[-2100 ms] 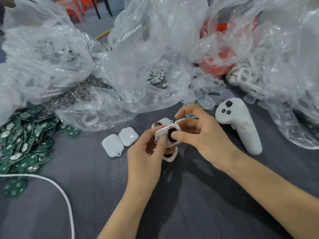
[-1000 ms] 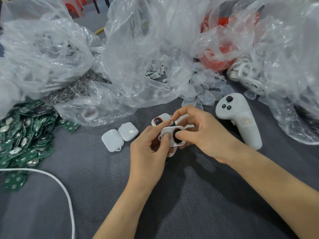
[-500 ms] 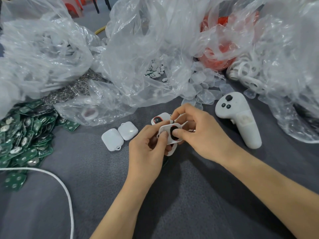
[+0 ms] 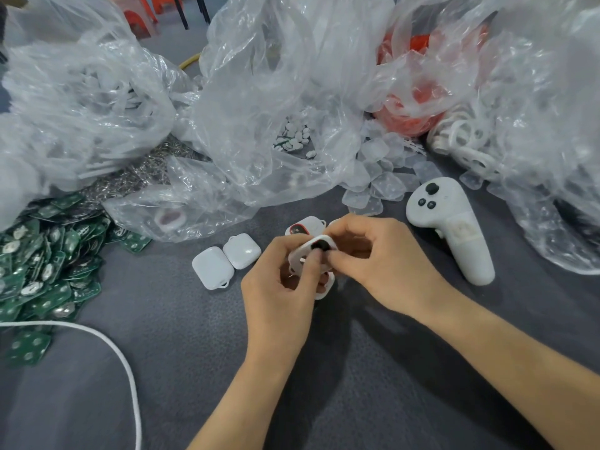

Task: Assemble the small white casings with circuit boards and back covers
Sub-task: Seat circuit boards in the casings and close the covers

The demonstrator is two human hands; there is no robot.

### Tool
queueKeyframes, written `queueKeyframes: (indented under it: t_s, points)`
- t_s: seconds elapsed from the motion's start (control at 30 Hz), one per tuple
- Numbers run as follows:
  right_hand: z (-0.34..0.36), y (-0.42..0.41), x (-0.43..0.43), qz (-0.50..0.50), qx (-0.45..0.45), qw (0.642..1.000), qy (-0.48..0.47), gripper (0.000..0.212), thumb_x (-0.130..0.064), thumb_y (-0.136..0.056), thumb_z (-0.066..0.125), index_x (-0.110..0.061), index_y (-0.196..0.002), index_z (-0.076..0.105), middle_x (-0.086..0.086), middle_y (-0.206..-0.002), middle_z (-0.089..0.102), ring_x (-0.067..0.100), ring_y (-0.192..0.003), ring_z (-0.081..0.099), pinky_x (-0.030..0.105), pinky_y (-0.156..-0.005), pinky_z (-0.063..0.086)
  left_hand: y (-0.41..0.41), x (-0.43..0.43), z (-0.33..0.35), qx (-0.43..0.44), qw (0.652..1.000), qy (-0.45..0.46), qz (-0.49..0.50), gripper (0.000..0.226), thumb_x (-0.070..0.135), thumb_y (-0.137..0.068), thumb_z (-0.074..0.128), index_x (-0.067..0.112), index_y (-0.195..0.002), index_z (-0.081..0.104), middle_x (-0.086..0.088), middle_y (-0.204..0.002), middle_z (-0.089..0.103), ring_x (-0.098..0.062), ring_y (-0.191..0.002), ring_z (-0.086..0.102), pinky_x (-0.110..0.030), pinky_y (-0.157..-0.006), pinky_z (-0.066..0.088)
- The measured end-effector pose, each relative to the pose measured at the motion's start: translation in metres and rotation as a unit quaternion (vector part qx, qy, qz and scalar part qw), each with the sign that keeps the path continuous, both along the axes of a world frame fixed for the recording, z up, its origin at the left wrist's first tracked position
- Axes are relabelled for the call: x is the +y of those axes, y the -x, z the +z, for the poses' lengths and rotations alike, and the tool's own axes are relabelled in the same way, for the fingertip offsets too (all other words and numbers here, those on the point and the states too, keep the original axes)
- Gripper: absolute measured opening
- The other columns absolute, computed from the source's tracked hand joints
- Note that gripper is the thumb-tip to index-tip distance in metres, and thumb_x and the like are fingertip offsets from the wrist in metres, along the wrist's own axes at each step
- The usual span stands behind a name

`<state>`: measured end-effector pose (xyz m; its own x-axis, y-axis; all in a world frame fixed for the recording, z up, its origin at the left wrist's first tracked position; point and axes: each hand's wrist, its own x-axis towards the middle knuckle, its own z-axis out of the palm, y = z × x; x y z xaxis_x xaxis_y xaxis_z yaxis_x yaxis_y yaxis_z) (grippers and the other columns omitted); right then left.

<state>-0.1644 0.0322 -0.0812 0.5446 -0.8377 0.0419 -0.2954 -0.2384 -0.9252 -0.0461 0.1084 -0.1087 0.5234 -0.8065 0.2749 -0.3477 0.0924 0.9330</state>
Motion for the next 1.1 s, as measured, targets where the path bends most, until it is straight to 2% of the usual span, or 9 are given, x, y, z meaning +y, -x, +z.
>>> queueKeyframes:
  t_s: [0.27, 0.43, 0.5, 0.6, 0.7, 0.77, 0.87, 0.97, 1.1]
  points:
    - [-0.003, -0.007, 0.009, 0.002, 0.03, 0.997, 0.077, 0.016, -0.001, -0.082, 0.067, -0.014, -0.09, 0.069, -0.008, -0.08, 0.066, 0.0, -0.076, 0.062, 0.01, -0.069, 0.048, -0.004, -0.002, -0.004, -0.065, 0.998, 0.015, 0.007, 0.007, 0.011, -0.08, 0.054, 0.017, -0.076, 0.057, 0.0, -0.069, 0.057, -0.015, -0.063, 0.054, -0.024, -0.054, 0.043]
    - [-0.005, -0.006, 0.01, -0.03, -0.022, 0.985, 0.168, 0.02, -0.007, -0.081, 0.072, -0.012, -0.1, 0.069, -0.001, -0.089, 0.067, 0.007, -0.08, 0.064, 0.017, -0.073, 0.052, 0.0, -0.002, -0.001, 0.008, 0.999, 0.033, 0.025, 0.019, 0.011, -0.087, 0.054, 0.028, -0.081, 0.052, 0.018, -0.076, 0.064, 0.001, -0.067, 0.063, -0.009, -0.059, 0.045]
    - [-0.005, -0.003, 0.005, -0.043, -0.057, 0.981, 0.181, 0.024, -0.01, -0.083, 0.07, -0.011, -0.107, 0.066, 0.002, -0.097, 0.065, 0.007, -0.08, 0.064, 0.017, -0.073, 0.052, -0.003, -0.003, -0.001, 0.086, 0.994, 0.048, 0.048, 0.015, 0.007, -0.092, 0.053, 0.019, -0.085, 0.048, 0.016, -0.077, 0.065, -0.002, -0.067, 0.067, -0.01, -0.061, 0.048]
    - [0.001, -0.003, -0.008, -0.111, -0.072, 0.97, 0.202, 0.018, -0.005, -0.087, 0.065, -0.012, -0.103, 0.066, 0.002, -0.099, 0.064, 0.007, -0.081, 0.064, 0.016, -0.076, 0.051, -0.014, -0.006, 0.0, 0.277, 0.958, 0.065, 0.045, 0.019, -0.003, -0.096, 0.047, 0.017, -0.096, 0.046, 0.0, -0.084, 0.069, -0.022, -0.071, 0.072, -0.024, -0.062, 0.055]
    - [0.017, -0.022, -0.041, -0.155, -0.067, 0.956, 0.239, 0.019, -0.002, -0.089, 0.055, -0.013, -0.094, 0.069, -0.002, -0.093, 0.064, 0.011, -0.081, 0.065, 0.018, -0.076, 0.052, -0.023, -0.012, 0.002, 0.361, 0.928, 0.073, 0.053, 0.03, -0.005, -0.096, 0.043, 0.02, -0.107, 0.057, -0.013, -0.098, 0.067, -0.025, -0.079, 0.072, -0.027, -0.066, 0.056]
    - [0.029, -0.045, -0.081, -0.157, -0.007, 0.954, 0.257, 0.026, 0.004, -0.088, 0.049, -0.01, -0.091, 0.071, 0.004, -0.095, 0.067, 0.016, -0.083, 0.065, 0.018, -0.077, 0.049, -0.026, -0.014, 0.001, 0.387, 0.917, 0.081, 0.05, 0.031, -0.006, -0.097, 0.041, 0.017, -0.103, 0.062, -0.012, -0.1, 0.064, -0.024, -0.08, 0.072, -0.027, -0.068, 0.057]
    - [0.032, -0.082, -0.143, -0.078, 0.189, 0.951, 0.232, 0.035, 0.008, -0.087, 0.045, -0.009, -0.102, 0.072, 0.008, -0.106, 0.07, 0.02, -0.097, 0.064, 0.015, -0.082, 0.043, -0.027, -0.015, -0.001, 0.406, 0.908, 0.093, 0.053, 0.027, -0.006, -0.096, 0.041, 0.013, -0.096, 0.061, -0.012, -0.097, 0.067, -0.026, -0.088, 0.072, -0.029, -0.071, 0.057]
    - [0.015, -0.099, -0.172, 0.008, 0.363, 0.904, 0.224, 0.033, 0.004, -0.086, 0.051, -0.013, -0.105, 0.071, 0.009, -0.115, 0.067, 0.026, -0.103, 0.062, 0.029, -0.091, 0.049, -0.028, -0.014, -0.004, 0.385, 0.916, 0.101, 0.05, 0.026, -0.006, -0.097, 0.042, 0.015, -0.096, 0.057, -0.008, -0.097, 0.074, -0.026, -0.099, 0.07, -0.027, -0.073, 0.056]
    - [0.007, -0.098, -0.171, -0.002, 0.392, 0.884, 0.256, 0.024, -0.001, -0.085, 0.054, -0.016, -0.094, 0.071, 0.009, -0.109, 0.066, 0.03, -0.095, 0.062, 0.034, -0.083, 0.051, -0.034, -0.017, -0.005, 0.34, 0.932, 0.109, 0.061, 0.024, -0.001, -0.099, 0.044, 0.021, -0.095, 0.054, -0.001, -0.1, 0.074, -0.018, -0.105, 0.067, -0.026, -0.079, 0.052]
